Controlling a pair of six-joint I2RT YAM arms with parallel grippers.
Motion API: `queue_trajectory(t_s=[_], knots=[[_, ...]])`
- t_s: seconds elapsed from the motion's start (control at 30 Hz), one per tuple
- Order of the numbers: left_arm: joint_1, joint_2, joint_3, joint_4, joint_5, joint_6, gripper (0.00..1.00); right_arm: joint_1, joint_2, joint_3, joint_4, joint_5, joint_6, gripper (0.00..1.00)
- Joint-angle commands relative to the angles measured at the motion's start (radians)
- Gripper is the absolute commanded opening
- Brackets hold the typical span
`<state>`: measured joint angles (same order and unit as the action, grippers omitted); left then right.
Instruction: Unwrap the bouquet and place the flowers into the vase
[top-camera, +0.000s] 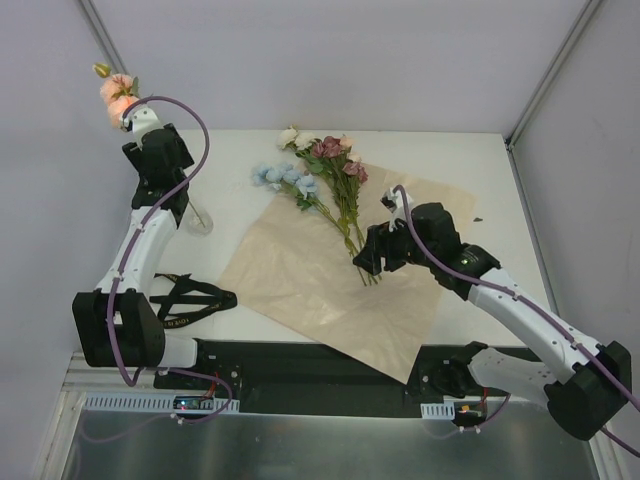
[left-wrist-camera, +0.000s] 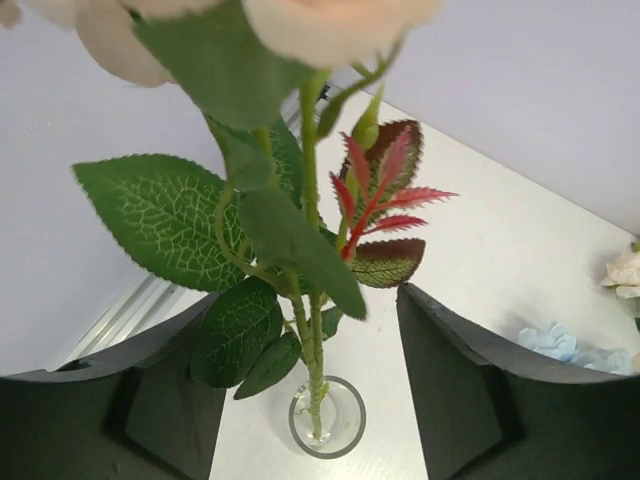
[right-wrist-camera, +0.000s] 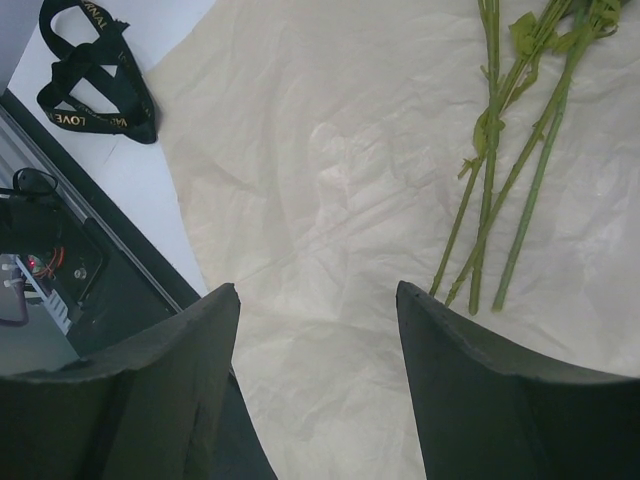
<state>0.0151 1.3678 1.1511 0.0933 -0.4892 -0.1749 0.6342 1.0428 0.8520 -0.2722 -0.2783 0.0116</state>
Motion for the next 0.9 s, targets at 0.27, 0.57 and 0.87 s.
queue_trajectory(t_s=[0.27, 0.57, 0.87], knots=[[0.008, -0.209, -0.008, -0.228, 0.058, -0.116, 0.98, -0.004, 0.186, 0.116, -0.021, -0.007, 0.013, 0.68], [0.008, -0.496, -0.086, -0.402, 0.294, -0.186, 0.99, -0.010, 0.594, 0.508, -0.251, 0.137, -0.056, 0.68], [0.005, -0.644, -0.254, -0.452, 1.000, -0.368, 0.83, -0.010, 0.949, 0.824, -0.315, 0.189, -0.215, 0.41]])
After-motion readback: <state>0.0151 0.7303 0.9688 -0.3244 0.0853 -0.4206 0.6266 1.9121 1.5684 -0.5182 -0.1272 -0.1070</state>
